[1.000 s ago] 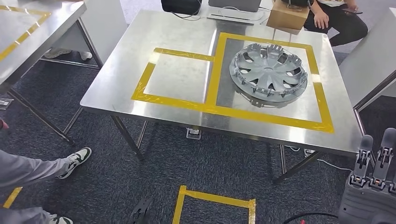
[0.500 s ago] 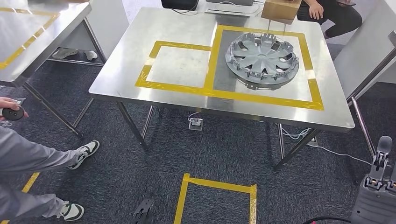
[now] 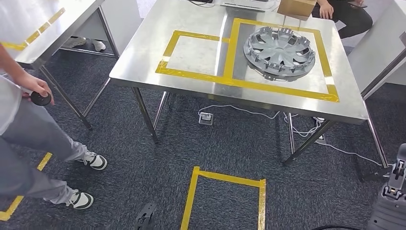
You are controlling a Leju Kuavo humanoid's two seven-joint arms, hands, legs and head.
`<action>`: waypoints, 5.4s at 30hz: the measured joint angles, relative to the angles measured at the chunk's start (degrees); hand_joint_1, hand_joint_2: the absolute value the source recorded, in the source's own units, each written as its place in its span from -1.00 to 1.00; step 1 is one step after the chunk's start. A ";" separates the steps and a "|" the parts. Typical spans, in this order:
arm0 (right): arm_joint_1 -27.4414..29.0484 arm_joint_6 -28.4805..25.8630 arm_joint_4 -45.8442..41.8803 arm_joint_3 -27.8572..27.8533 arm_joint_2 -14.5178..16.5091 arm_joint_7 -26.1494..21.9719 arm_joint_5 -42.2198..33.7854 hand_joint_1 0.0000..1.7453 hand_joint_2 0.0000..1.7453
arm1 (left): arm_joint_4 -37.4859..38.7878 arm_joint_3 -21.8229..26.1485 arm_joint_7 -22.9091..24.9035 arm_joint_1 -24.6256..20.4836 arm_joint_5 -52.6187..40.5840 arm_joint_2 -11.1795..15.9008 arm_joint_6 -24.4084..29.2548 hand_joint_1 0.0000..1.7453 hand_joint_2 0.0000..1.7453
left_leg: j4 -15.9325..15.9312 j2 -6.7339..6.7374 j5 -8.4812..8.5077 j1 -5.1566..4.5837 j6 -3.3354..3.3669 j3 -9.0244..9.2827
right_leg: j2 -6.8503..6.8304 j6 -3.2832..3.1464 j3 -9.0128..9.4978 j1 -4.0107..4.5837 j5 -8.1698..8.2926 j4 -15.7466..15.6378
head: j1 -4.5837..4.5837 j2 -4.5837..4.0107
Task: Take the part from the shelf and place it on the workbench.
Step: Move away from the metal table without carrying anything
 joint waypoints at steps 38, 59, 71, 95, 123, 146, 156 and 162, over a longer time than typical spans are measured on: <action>3.27 -12.38 3.19 -0.50 -0.77 6.90 13.65 -1.00 1.00 | -0.33 -6.30 0.76 -1.73 -11.15 -3.45 -3.02 -1.00 -1.00 | -0.42 0.46 2.99 -0.33 -1.52 -2.63 | 0.40 -2.35 11.75 0.75 4.57 -19.05 | 0.30 0.00; -5.87 -6.60 83.96 -12.37 10.05 -1.02 6.73 -1.00 -1.00 | -0.26 -8.07 0.75 -0.06 -11.81 -4.68 -1.27 -1.00 -1.00 | -1.34 0.31 -0.09 0.07 -0.32 1.06 | -0.14 -0.10 0.93 -0.20 1.38 -5.59 | 0.33 0.00; -8.03 0.18 111.60 -13.70 12.64 19.77 -0.20 -1.00 -1.00 | 0.03 -9.92 0.75 1.47 -14.84 -4.69 -2.71 -1.00 -1.00 | 0.15 3.92 -2.14 -0.41 -2.28 1.18 | -1.84 -2.53 5.39 0.21 8.98 -17.46 | 0.33 0.00; -9.32 1.04 121.07 -14.32 13.34 19.59 0.61 -1.00 -1.00 | 0.79 -14.93 3.14 1.65 -17.77 -5.73 -2.99 -1.00 -1.00 | -0.19 4.78 -2.48 0.34 -0.88 2.51 | -1.73 -0.04 2.13 -0.42 6.96 -9.85 | 0.56 0.00; -9.87 1.20 122.54 -14.25 13.86 19.45 0.55 -1.00 -1.00 | 0.81 -16.33 6.13 1.05 -18.82 -5.56 -3.21 -1.00 -1.00 | -0.02 3.29 -3.00 0.55 -1.10 2.70 | 0.23 0.27 -4.04 -0.65 2.79 -0.59 | 0.57 0.00; -9.87 2.17 123.18 -14.23 13.59 19.37 0.93 -1.00 -1.00 | 0.81 -16.59 6.83 0.63 -19.00 -4.86 -5.12 -1.00 -1.00 | 0.62 -4.34 -2.04 0.69 -2.09 1.06 | 8.01 -1.68 3.75 -0.24 7.83 -15.10 | 0.25 0.00; -9.40 1.86 123.49 -14.16 14.14 20.77 0.79 -1.00 -1.00 | 0.82 -16.91 7.52 1.04 -19.35 -4.59 -6.19 -1.00 -1.00 | -0.27 4.76 -3.85 0.42 -1.59 3.80 | -1.31 -0.67 -0.21 -0.22 7.47 -8.39 | 0.33 0.00; -9.26 1.86 123.55 -14.16 14.35 21.21 0.55 -1.00 -1.00 | 0.79 -17.73 7.74 0.89 -19.88 -4.67 -7.01 -1.00 -1.00 | -0.50 5.55 -5.16 0.21 -3.32 4.93 | -1.98 -3.04 3.08 0.59 8.51 -15.35 | 0.28 0.00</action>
